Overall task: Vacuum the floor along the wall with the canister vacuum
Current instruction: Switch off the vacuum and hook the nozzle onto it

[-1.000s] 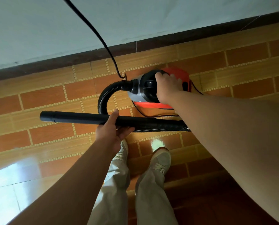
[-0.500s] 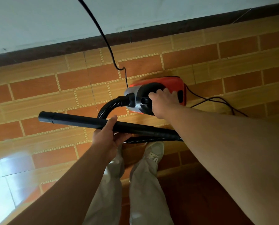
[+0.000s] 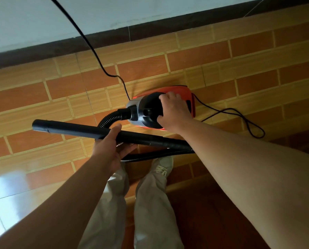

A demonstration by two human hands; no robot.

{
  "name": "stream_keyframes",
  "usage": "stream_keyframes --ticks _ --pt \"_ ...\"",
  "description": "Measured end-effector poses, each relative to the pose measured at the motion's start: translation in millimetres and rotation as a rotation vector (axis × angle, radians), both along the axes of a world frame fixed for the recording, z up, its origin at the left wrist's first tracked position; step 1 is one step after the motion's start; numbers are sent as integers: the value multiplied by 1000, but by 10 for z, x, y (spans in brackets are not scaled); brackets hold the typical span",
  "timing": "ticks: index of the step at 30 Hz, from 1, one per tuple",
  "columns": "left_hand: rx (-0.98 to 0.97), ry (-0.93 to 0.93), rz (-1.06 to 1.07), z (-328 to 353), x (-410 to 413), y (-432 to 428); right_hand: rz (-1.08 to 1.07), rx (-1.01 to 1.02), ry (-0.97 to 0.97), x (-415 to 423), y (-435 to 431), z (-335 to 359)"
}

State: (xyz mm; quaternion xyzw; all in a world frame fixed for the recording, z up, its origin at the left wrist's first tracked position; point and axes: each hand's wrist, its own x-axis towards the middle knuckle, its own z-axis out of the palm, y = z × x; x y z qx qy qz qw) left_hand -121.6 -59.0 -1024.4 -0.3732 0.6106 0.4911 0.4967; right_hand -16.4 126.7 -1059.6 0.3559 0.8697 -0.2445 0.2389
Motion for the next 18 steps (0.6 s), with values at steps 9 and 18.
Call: stream_keyframes --ticks 9,18 --pt "-27 29 -45 -35 72 199 -480 -294 -174 759 410 39" --pt "-25 25 -56 -163 165 252 -94 -326 -357 792 380 -223"
